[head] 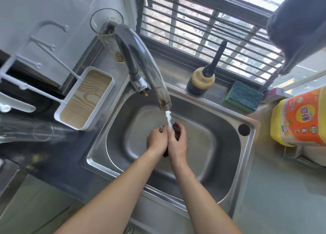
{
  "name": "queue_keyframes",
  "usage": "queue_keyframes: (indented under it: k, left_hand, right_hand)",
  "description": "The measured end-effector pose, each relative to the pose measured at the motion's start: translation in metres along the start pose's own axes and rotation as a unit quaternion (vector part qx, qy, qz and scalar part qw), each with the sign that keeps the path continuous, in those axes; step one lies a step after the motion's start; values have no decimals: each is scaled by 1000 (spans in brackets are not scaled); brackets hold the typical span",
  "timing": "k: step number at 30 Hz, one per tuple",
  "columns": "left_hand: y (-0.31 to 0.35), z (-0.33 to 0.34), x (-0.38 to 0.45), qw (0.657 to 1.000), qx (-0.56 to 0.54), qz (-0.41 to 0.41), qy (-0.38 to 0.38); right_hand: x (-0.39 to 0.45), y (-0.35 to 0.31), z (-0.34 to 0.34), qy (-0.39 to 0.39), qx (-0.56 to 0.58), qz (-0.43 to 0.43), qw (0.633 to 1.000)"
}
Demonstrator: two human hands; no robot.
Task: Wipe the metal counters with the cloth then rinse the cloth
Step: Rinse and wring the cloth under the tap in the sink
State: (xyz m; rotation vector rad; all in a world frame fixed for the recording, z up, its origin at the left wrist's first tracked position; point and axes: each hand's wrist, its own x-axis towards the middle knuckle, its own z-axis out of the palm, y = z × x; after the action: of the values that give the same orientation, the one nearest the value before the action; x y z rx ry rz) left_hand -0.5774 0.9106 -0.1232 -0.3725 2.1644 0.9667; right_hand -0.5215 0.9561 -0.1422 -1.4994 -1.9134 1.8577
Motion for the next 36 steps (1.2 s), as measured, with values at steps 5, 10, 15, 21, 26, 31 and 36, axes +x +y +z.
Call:
queue_keyframes:
  k: [5, 10, 15, 21, 26, 31, 36]
  left_hand:
    - [3, 8, 2, 1000, 12, -3, -21]
    - [6, 14, 4, 997, 71, 24, -33]
    - [-4, 11, 10, 995, 58, 80, -24]
    - [-7, -4, 12, 970, -215, 12, 112]
    - [4, 5, 13, 979, -192, -65, 0]
    - [9, 10, 3, 980, -183, -72, -34]
    - [6, 13, -1, 961, -259, -90, -28]
  right_hand:
    - [3, -5, -11, 26, -13, -7, 1000]
    - [5, -7, -16, 121, -25, -51, 991]
    - [7, -17, -13, 143, 25, -40, 989]
    - [12, -19, -10, 149, 111, 48, 981]
    - [11, -13, 8, -20, 29, 12, 999]
    - [15, -17, 3, 16, -28, 3, 999]
    - [21, -23, -2, 32, -59, 41, 997]
